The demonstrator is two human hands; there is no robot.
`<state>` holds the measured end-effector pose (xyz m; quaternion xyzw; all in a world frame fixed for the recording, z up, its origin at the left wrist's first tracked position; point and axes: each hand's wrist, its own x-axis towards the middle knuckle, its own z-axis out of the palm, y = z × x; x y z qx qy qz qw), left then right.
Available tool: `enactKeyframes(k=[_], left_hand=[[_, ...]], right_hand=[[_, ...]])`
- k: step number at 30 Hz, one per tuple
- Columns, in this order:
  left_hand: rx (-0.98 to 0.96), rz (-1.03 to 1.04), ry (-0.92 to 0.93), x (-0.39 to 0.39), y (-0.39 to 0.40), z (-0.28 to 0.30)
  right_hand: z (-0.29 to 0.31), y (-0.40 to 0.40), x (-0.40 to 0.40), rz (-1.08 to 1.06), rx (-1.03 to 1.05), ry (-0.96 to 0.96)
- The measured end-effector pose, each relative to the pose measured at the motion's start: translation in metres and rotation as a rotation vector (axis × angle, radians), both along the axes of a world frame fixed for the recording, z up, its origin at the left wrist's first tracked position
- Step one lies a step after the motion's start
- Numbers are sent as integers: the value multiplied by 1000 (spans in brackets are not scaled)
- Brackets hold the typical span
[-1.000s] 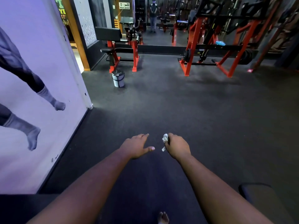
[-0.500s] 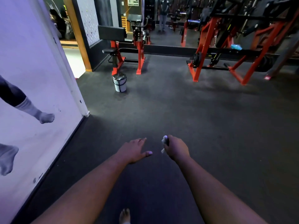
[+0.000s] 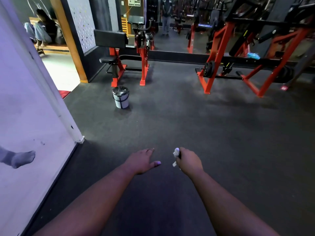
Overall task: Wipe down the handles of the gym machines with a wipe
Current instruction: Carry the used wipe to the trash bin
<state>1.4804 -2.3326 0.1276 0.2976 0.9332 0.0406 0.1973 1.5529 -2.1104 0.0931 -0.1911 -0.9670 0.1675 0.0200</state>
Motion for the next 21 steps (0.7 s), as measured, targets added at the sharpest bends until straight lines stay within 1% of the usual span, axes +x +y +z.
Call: enactKeyframes(k=[5,7,14,18,21], left_hand=[[-39,-16,14,-105,49,-9],[-44,-12,15,-148,72,-14],[-58,82,-20,-286,151,-15],[-24,138,-52,-353,180,-17],[-35,150,-77,-409,194,-30]], right_hand=[[-17,48,-107,-19,-15,10],[-22,70,-152,5,-21,12],[-21,156,-307,116,-27,-41],[-24,190,-388,139,-60,-71],[-31,206,-451,179,-58,-95]])
